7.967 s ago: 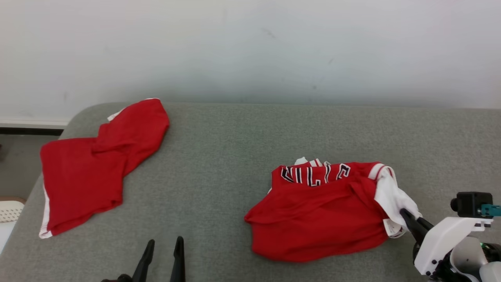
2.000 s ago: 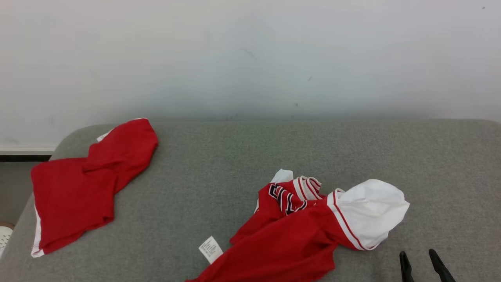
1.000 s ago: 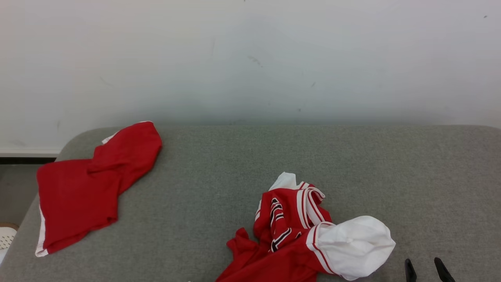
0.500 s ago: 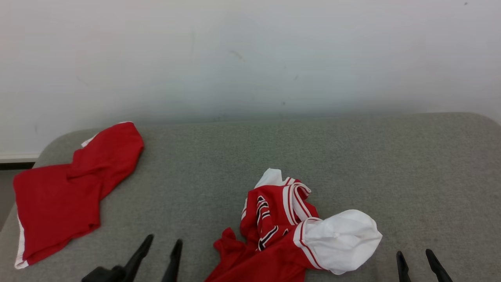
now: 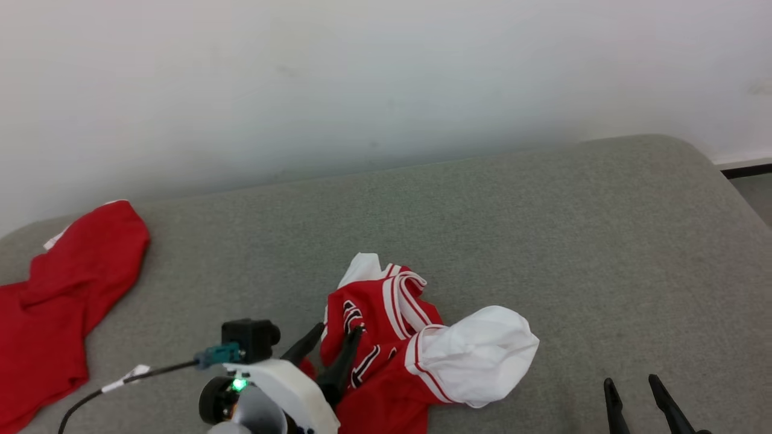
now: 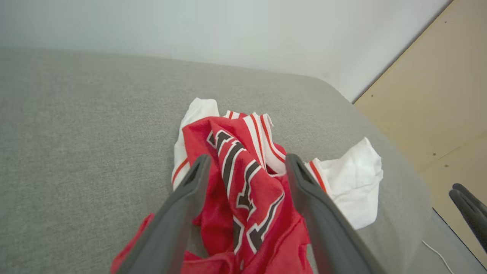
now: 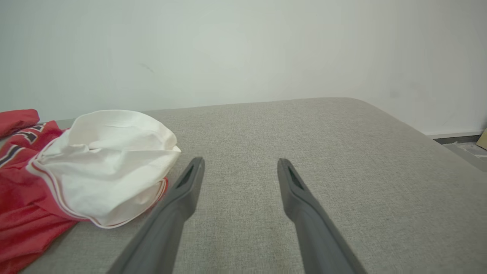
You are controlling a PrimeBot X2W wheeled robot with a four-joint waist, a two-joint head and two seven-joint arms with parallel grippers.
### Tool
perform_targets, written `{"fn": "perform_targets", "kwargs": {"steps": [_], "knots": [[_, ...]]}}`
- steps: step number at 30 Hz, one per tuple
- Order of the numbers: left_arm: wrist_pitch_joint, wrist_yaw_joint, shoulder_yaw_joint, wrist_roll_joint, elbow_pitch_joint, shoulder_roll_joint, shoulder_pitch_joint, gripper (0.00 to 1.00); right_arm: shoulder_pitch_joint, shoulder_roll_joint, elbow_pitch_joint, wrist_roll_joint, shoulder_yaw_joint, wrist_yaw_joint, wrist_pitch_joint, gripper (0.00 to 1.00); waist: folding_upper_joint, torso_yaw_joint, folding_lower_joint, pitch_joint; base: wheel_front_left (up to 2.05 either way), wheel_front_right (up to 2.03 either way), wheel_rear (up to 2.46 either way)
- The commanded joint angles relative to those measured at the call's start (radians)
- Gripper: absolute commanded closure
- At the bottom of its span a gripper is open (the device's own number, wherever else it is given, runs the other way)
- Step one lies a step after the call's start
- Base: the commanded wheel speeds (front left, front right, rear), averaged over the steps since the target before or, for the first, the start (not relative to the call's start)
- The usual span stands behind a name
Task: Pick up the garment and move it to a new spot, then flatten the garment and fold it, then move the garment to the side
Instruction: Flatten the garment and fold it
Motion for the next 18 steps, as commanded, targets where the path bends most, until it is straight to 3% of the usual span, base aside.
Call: {"fn": "perform_targets", "kwargs": {"steps": [1, 7, 15, 16, 17, 18], "knots": [[0.019, 0.010, 0.010, -0.020, 0.026, -0.004, -0.026, 0.00, -0.012, -0.002, 0.001, 0.002, 0.003, -0.002, -0.003, 0.00, 0.0000, -0.028, 0.0000, 0.011, 0.00, 0.00, 0.00], [0.110, 0.033, 0.022, -0.057, 0.171, -0.005, -0.108, 0.00, -0.028, -0.001, 0.001, 0.007, 0.012, -0.002, -0.003, 0.00, 0.0000, -0.085, 0.0000, 0.035, 0.00, 0.00, 0.00], [0.165, 0.001, -0.026, -0.064, 0.391, 0.001, -0.177, 0.00, -0.055, -0.001, 0.009, 0.018, 0.026, -0.002, -0.003, 0.00, 0.0000, -0.142, 0.0000, 0.059, 0.00, 0.00, 0.00], [0.157, -0.002, -0.030, -0.074, 0.402, -0.005, -0.182, 0.76, -0.057, -0.001, 0.009, 0.017, 0.023, -0.002, -0.003, 0.00, 0.0000, -0.146, 0.0000, 0.059, 0.00, 0.00, 0.00], [0.145, -0.006, -0.034, -0.079, 0.409, -0.011, -0.189, 1.00, -0.058, -0.001, 0.009, 0.017, 0.019, -0.002, -0.003, 0.00, 0.0000, -0.148, 0.0000, 0.058, 0.00, 0.00, 0.00], [0.126, -0.009, -0.036, -0.083, 0.409, -0.015, -0.198, 1.00, -0.057, -0.001, 0.008, 0.016, 0.017, -0.002, -0.003, 0.00, 0.0000, -0.150, 0.0000, 0.058, 0.00, 0.00, 0.00]]}}
